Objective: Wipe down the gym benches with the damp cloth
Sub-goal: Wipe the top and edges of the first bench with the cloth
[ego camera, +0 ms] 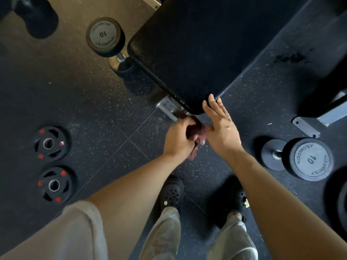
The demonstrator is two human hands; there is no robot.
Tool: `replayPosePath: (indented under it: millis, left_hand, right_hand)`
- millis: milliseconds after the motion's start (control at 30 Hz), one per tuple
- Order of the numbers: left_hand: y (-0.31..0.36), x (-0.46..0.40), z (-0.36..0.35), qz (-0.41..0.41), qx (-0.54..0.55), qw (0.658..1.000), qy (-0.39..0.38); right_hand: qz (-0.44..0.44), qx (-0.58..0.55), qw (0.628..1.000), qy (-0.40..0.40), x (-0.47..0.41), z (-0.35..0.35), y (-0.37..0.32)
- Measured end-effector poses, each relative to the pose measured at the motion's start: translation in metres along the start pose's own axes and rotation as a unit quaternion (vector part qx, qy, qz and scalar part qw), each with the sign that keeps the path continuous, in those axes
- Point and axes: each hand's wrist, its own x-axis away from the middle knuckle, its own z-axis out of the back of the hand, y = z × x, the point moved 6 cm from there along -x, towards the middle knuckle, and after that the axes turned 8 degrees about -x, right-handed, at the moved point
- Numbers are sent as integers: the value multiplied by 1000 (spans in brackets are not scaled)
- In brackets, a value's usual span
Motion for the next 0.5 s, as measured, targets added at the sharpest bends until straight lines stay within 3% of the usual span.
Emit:
replayPosePath:
  millis: [100,200,400,500]
  left_hand:
    - [-19,5,18,104,35,982,156]
    - [-7,-13,47,109,80,955,265]
    - [18,-35,41,121,11,969,217]
    - [22,-28,31,68,24,987,145]
  right_hand:
    - [-4,1,1000,-1,-1,1,2]
    - [6,11,1000,-3,0,0,2]
    - [2,9,1000,-4,2,-2,-1]
    - [2,7,1000,-10,2,-3,-2]
